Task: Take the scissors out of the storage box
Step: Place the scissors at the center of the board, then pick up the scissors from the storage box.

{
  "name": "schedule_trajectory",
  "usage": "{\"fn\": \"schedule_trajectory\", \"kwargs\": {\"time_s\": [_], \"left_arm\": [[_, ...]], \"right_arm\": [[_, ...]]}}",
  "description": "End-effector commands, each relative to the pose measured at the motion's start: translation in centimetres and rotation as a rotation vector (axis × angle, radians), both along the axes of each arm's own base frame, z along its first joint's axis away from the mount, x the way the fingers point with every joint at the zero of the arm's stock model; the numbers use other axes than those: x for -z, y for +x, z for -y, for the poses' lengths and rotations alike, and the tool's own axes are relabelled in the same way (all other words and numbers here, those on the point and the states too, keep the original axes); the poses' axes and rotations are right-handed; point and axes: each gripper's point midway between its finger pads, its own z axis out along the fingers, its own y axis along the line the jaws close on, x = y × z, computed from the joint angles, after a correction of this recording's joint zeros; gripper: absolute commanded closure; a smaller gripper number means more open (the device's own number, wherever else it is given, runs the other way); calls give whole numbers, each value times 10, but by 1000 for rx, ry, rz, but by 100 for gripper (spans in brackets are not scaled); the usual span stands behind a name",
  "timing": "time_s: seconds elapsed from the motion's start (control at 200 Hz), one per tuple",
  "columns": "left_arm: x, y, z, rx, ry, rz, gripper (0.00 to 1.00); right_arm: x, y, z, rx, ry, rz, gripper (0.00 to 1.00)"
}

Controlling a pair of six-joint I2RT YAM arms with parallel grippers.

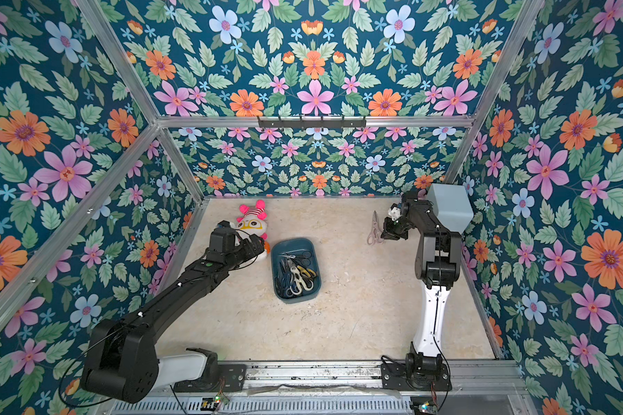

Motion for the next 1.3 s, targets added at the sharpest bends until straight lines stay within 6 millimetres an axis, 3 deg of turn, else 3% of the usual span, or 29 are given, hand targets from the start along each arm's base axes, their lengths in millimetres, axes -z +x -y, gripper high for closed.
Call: {"fn": "schedule_trajectory", "kwargs": {"time_s": [0.0,0.25,0.345,0.47,0.74,0.9,1.15,1.295], "left_arm": [[-1,0,-2,-10,5,4,1],[0,-4,-5,-16,14,1,1],[2,-6,-6,-17,17,-2,1],[2,-6,-7,-20,18,-5,1],[1,-3,-6,-22,20,0,1],[0,1,-7,-31,24,3,1],[2,5,-20,-124,38,-3,1],[5,3,-28,-168,49,-12,1]], "right_arm": [[10,-1,4,-5,-32,-13,100],[28,-1,14,12,-94,-35,100],[25,1,17,20,-107,-24,89],[13,7,19,32,-122,12,74],[-36,15,17,64,-187,123,70],[-69,4,-25,38,-256,185,69],[-113,-36,-135,29,-122,310,68],[-119,-72,-206,-18,27,328,67]]}}
